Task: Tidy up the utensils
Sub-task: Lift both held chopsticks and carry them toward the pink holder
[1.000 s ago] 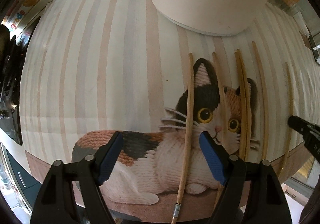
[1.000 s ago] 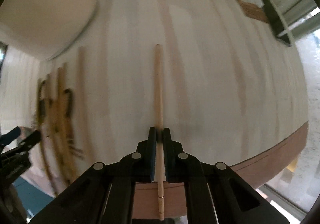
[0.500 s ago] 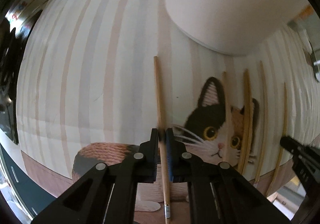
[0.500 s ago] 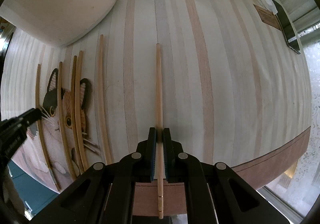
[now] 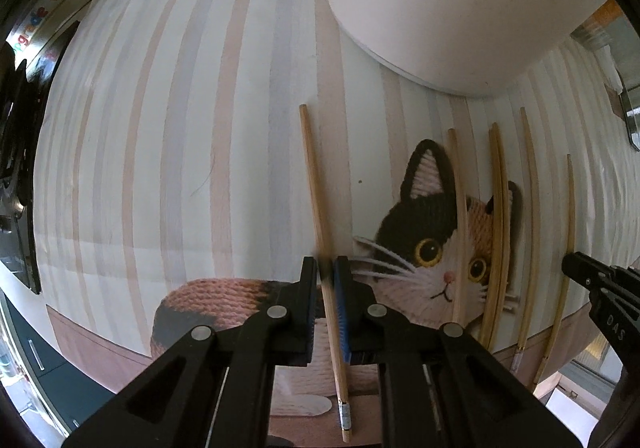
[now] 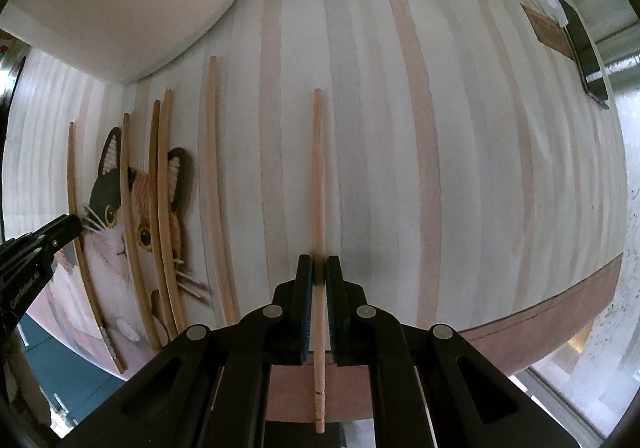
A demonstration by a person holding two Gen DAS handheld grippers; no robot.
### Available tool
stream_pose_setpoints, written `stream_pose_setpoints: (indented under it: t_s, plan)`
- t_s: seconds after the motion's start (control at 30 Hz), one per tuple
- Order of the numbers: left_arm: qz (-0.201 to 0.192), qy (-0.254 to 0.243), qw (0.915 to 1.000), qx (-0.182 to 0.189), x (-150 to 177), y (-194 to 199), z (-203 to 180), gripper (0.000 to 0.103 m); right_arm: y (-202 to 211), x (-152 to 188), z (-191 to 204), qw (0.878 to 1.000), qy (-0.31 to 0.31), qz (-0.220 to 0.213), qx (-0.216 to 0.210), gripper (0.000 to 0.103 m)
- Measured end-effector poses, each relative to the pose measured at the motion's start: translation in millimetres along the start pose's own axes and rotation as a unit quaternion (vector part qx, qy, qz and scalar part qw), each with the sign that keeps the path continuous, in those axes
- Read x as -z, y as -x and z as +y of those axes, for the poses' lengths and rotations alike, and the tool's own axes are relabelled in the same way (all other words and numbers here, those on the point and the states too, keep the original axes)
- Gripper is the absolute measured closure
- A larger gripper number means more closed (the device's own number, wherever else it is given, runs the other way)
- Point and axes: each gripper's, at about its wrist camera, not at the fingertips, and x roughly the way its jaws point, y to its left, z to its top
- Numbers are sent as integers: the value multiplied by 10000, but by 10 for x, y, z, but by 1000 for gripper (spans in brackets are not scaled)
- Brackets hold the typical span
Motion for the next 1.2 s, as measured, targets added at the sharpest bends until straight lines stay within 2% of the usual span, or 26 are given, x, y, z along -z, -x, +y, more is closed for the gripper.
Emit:
stream_pose_setpoints:
  t_s: [0.2,0.47,0.93,1.13,1.2]
  plan:
    - [-111,-47,9999,-16,11,37,-98,98,-25,-137,118,9999,65,-15,110,96]
    - [-588,-65,9979,-275,97,275,-139,99,0,-173,145,9996,-71,-254,98,96]
    - [-1601,-127,9869,-160,240,1159,-166,99,754,-38,-88,9908,-372,-1298,-31,96]
    - [-1992,-111,9798,159,339,1592,-30,99,1095,115,-146,9822,-527,-1797,-170,96]
    - [-2218,-75,9746,304,367,1846,-17,99,1274,159,-162,9779,-570,-1992,-271,97]
